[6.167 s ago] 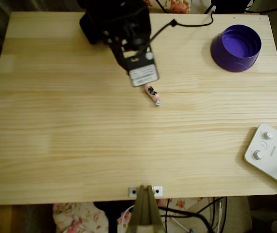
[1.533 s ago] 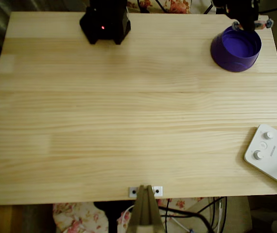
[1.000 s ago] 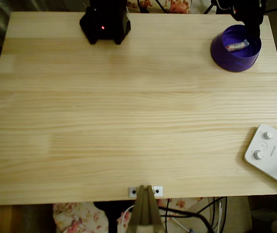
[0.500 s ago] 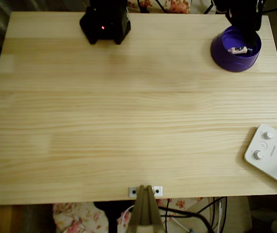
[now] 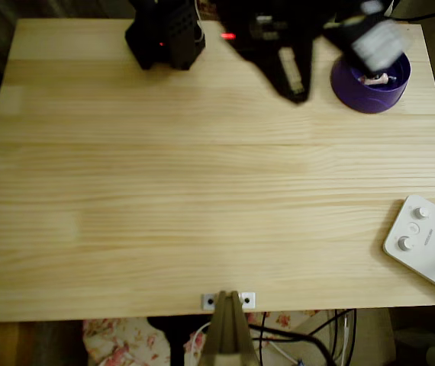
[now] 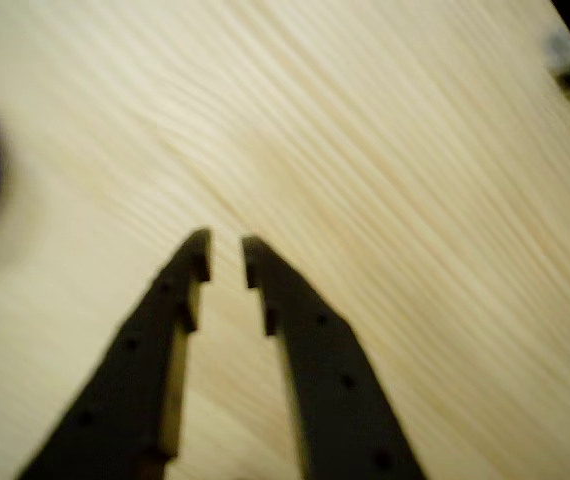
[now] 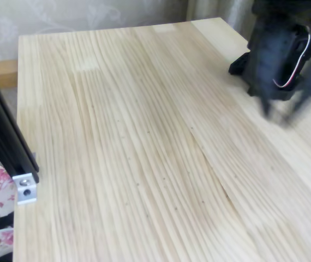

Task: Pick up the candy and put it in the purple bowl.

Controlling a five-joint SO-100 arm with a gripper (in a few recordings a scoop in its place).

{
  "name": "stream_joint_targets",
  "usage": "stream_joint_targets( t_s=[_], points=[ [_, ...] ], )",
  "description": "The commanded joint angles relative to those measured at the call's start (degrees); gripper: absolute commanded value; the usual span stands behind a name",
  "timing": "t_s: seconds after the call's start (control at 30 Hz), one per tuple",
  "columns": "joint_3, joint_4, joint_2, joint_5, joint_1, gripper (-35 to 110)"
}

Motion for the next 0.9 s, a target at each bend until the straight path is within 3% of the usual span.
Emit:
stream_joint_targets(
  t_s=[0.0,0.2,0.33,0.7,0.87],
  points=[
    [3.52,5.98,10.63,-1.49,8.79,3],
    [9.93,10.02,16.96,-3.69,25.31,1],
    [15.91,4.75,21.27,-4.31,34.19,-1],
    [31.73,3.69,33.57,-0.79,47.46,-1],
    [37.18,8.00,39.20,0.62,50.89,-1]
  ],
)
